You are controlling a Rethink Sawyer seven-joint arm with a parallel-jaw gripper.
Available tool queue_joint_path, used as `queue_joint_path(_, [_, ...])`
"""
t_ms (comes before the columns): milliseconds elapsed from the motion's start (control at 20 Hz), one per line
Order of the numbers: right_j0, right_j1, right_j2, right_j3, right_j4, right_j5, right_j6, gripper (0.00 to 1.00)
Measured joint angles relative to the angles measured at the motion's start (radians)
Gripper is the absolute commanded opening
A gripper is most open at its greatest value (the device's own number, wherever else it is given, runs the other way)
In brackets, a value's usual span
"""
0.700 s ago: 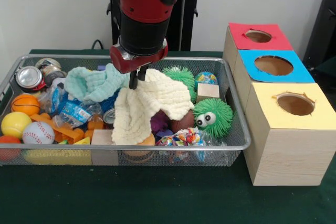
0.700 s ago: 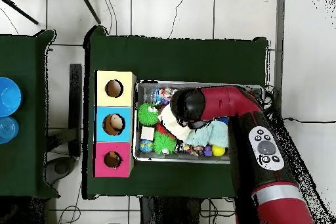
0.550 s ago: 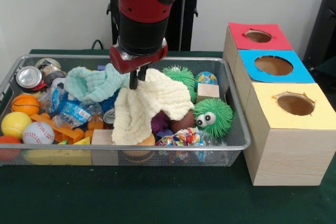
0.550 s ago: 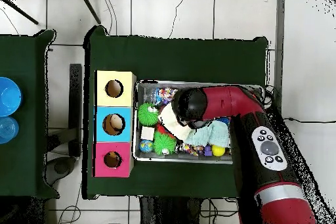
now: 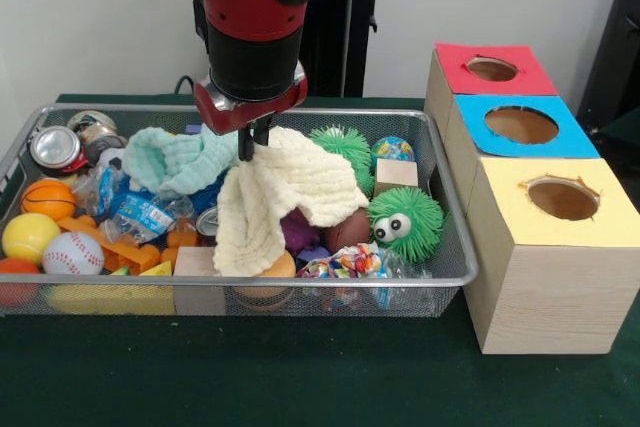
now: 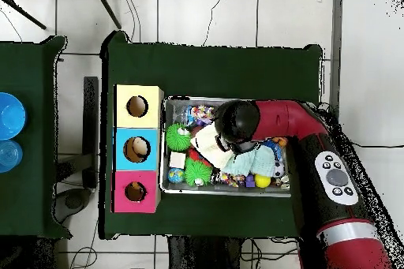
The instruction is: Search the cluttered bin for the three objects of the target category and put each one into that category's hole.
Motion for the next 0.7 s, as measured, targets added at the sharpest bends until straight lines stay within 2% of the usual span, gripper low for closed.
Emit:
queue_joint_path(450, [-0.008,-0.01,0.016,-0.02,-0.033,0.081,-0.006,0.0])
queue_joint_path(700, [0.006,-0.041,0.017,-0.071,-0.146,0.191,-0.059,0.0])
